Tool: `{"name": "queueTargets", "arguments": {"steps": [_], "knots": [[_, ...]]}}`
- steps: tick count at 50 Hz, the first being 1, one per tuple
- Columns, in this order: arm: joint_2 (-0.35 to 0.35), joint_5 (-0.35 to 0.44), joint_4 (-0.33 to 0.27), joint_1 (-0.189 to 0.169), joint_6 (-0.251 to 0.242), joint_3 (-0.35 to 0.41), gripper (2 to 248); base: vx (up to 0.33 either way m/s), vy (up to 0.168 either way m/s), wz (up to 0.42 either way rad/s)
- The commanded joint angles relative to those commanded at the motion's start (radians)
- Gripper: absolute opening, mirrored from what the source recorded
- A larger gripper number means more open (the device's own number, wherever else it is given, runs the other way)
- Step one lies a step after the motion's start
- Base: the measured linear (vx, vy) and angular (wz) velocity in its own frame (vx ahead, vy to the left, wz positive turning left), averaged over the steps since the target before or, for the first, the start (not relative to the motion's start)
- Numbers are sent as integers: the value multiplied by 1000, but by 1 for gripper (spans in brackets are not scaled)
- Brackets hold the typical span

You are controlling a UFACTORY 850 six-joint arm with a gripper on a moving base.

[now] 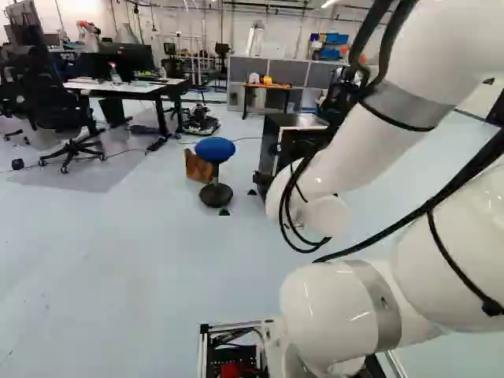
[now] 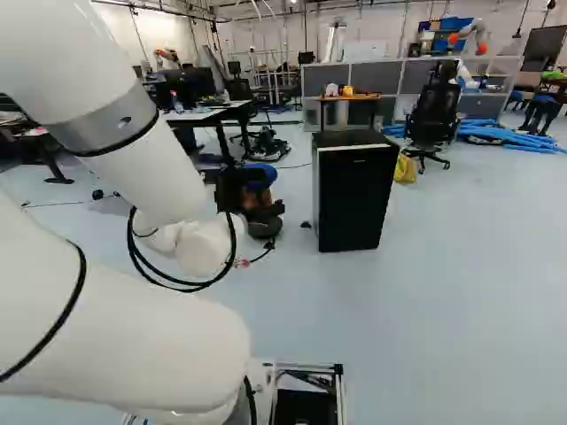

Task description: Grab a drink from the fridge

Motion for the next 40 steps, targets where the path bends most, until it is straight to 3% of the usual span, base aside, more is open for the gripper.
{"name": "queueTargets", "arguments": {"steps": [40], "knots": [[0, 0, 0, 0, 0, 0, 247, 27, -1, -1]]}}
